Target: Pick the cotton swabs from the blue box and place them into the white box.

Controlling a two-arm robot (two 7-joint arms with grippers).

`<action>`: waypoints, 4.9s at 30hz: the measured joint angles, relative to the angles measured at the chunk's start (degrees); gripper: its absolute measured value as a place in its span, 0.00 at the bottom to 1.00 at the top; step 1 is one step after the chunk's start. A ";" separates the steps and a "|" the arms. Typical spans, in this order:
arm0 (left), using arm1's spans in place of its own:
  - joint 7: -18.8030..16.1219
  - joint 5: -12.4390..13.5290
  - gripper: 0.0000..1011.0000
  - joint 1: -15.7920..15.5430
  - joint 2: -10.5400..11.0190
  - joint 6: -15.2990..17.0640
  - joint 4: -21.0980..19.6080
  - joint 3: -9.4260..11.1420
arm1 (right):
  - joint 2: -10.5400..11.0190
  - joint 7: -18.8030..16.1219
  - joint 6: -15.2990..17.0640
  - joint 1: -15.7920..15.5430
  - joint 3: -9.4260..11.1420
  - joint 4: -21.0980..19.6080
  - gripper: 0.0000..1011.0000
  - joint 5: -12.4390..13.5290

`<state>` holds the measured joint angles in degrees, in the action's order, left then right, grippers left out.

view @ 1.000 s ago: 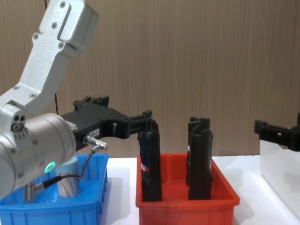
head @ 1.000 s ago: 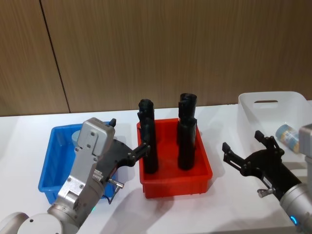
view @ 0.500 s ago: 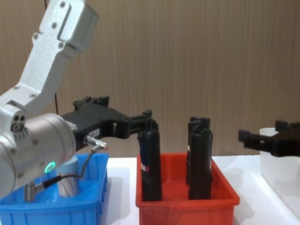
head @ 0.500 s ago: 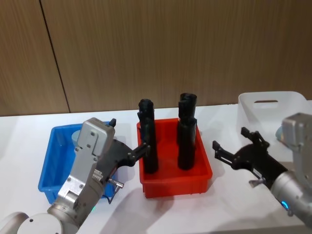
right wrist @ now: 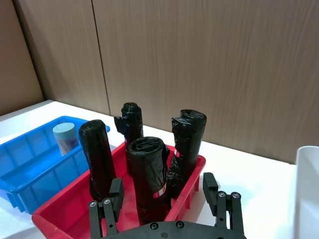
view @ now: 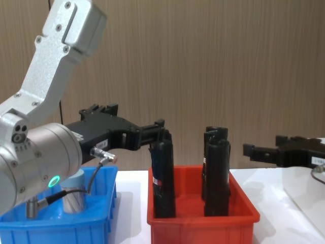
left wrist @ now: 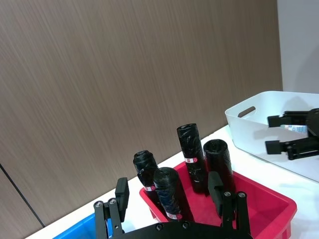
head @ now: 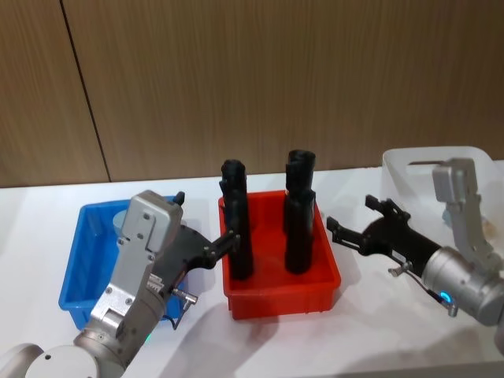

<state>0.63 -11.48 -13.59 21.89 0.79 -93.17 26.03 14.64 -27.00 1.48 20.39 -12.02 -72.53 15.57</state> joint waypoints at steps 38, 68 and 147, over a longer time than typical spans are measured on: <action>0.00 0.00 0.99 0.00 0.00 0.00 0.00 0.00 | -5.30 -22.61 -6.42 21.46 -2.23 33.77 0.99 1.17; 0.00 0.00 0.99 0.00 0.00 0.00 0.00 0.00 | -8.17 -25.24 -14.29 30.04 -3.94 49.39 0.99 0.80; 0.00 0.00 0.99 0.00 0.00 0.00 0.00 0.00 | -9.86 -21.86 -21.86 34.36 0.06 52.77 0.39 0.32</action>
<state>0.63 -11.48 -13.59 21.89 0.80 -93.17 26.02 4.78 -48.86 -20.38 54.75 -11.96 -19.76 15.90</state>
